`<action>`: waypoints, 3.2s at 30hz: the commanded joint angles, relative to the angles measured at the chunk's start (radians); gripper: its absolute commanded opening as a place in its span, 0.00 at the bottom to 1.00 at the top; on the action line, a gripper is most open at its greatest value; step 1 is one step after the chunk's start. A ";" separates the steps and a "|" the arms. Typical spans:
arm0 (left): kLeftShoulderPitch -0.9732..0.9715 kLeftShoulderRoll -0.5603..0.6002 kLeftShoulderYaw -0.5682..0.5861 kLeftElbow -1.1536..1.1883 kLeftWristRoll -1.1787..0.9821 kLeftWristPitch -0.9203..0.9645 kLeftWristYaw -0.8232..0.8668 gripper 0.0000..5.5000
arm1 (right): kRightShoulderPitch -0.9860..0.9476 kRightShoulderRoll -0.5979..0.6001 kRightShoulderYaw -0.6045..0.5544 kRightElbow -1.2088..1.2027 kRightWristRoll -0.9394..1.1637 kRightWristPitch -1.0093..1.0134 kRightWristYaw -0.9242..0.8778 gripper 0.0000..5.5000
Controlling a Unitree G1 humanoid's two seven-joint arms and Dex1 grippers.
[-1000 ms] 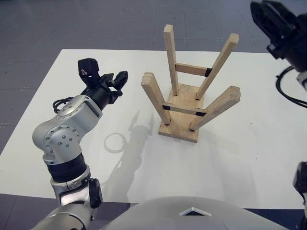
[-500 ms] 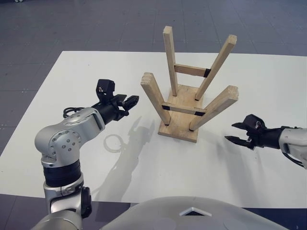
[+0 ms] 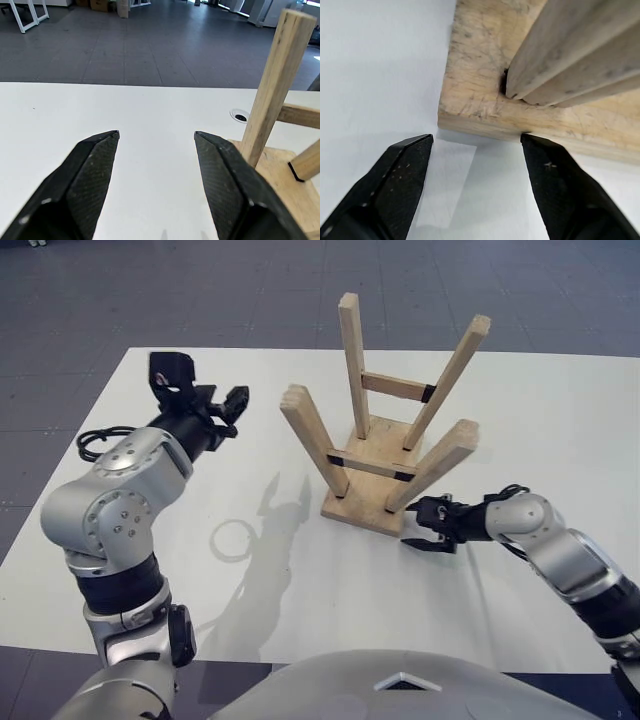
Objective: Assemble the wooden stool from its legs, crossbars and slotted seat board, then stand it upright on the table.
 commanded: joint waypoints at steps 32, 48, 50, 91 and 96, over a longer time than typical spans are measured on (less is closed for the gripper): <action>0.167 0.311 0.080 -0.336 -0.627 0.041 -0.271 0.29 | 0.076 0.002 -0.382 0.291 0.070 -0.130 0.000 0.59; 0.131 0.374 -0.110 -0.341 -0.656 -0.094 -0.177 0.58 | 0.060 0.033 -0.374 0.313 0.057 -0.143 -0.008 0.59; 0.131 0.361 -0.153 -0.348 -0.634 -0.109 -0.157 0.58 | 0.055 0.033 -0.374 0.317 0.055 -0.144 -0.005 0.59; 0.284 0.364 -0.324 -0.119 -0.040 -0.648 -0.926 0.24 | -0.108 -0.295 -0.681 0.268 0.574 0.153 0.539 0.59; 0.243 0.364 -0.308 -0.037 -0.026 -0.675 -1.013 0.24 | -0.177 -0.255 -0.680 0.212 0.653 0.201 0.526 0.59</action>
